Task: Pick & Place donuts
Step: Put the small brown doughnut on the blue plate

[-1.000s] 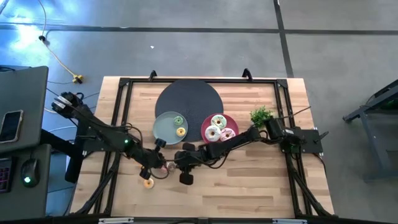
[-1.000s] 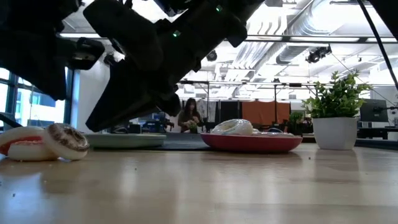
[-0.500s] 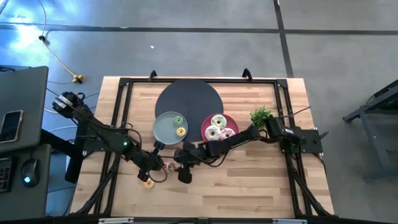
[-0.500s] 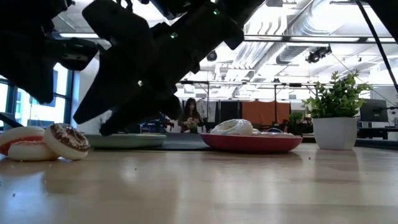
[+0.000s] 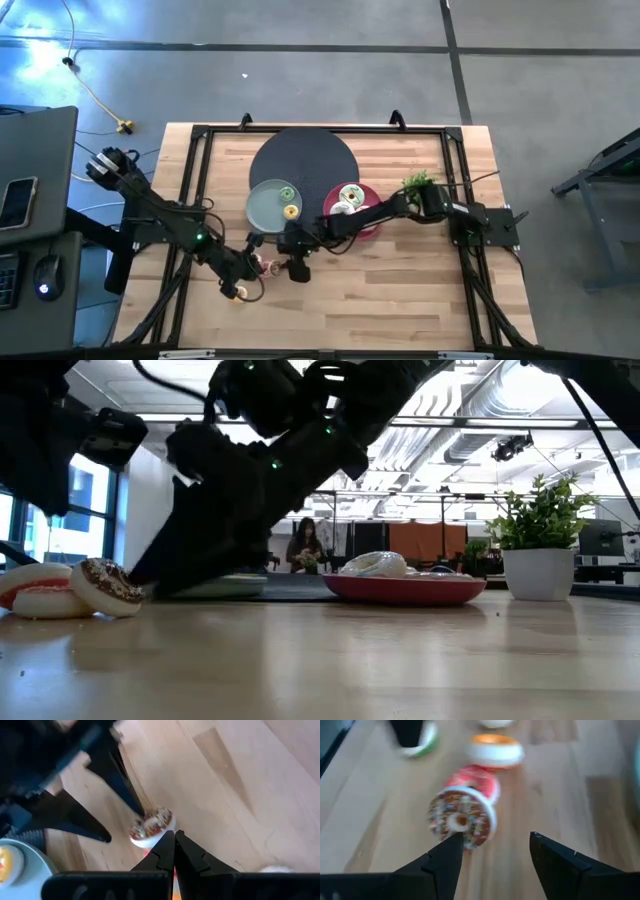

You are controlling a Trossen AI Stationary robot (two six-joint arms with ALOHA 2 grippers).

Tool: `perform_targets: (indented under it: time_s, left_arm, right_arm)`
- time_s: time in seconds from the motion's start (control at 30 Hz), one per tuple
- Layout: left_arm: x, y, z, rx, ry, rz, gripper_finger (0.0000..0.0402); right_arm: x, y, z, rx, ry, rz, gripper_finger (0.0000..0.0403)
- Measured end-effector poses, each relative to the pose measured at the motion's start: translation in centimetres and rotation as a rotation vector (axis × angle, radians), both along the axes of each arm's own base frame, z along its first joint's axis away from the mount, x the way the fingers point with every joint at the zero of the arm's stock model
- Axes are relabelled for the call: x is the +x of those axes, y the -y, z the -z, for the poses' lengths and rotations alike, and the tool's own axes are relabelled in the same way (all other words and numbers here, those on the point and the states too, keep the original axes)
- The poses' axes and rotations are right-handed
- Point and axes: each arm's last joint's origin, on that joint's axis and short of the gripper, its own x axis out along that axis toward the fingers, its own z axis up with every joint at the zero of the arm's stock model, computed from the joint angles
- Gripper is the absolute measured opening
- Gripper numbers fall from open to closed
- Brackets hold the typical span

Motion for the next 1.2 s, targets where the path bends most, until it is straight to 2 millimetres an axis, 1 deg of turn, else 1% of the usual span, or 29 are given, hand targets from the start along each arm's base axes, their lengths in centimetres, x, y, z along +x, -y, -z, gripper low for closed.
perform_targets:
  time_s: [0.07,0.13,0.33,0.43,0.53,0.63,0.8,1.0,1.2]
  left_arm:
    - [0.2,0.2,0.4,-0.012,-0.011,-0.009,0.0]
    - [0.2,0.5,0.6,-0.023,-0.02,-0.01,0.0]
    - [0.8,0.8,0.9,-0.039,0.008,-0.035,0.0]
    - [1.0,1.0,1.7,-0.016,-0.017,-0.037,0.0]
    - [1.3,1.3,2.3,-0.021,-0.028,-0.042,0.0]
    - [1.6,1.5,2.7,-0.036,-0.02,-0.059,0.0]
    - [1.7,1.4,2.9,-0.013,-0.015,-0.08,0.0]
    - [1.7,1.4,3.6,0.023,-0.04,-0.089,0.0]
    - [1.8,1.5,4.3,0.033,-0.058,-0.099,0.0]
  right_arm:
    - [0.2,-0.1,-0.1,-0.045,0.043,-0.053,0.0215]
    - [0.2,0.0,-0.1,-0.08,0.055,-0.067,0.0212]
    - [0.3,1.6,-0.1,-0.037,0.06,-0.118,0.0211]
    - [0.5,1.8,-0.3,-0.034,0.085,-0.144,0.0211]
    - [0.6,1.7,-0.5,-0.009,0.109,-0.18,0.0211]
    - [0.7,1.6,0.2,-0.007,0.114,-0.188,0.0211]
    - [1.0,1.6,1.4,0.011,0.122,-0.178,0.0211]
    - [1.0,1.5,1.5,0.024,0.127,-0.194,0.0211]
    - [0.9,0.7,1.5,0.077,0.103,-0.196,0.0198]
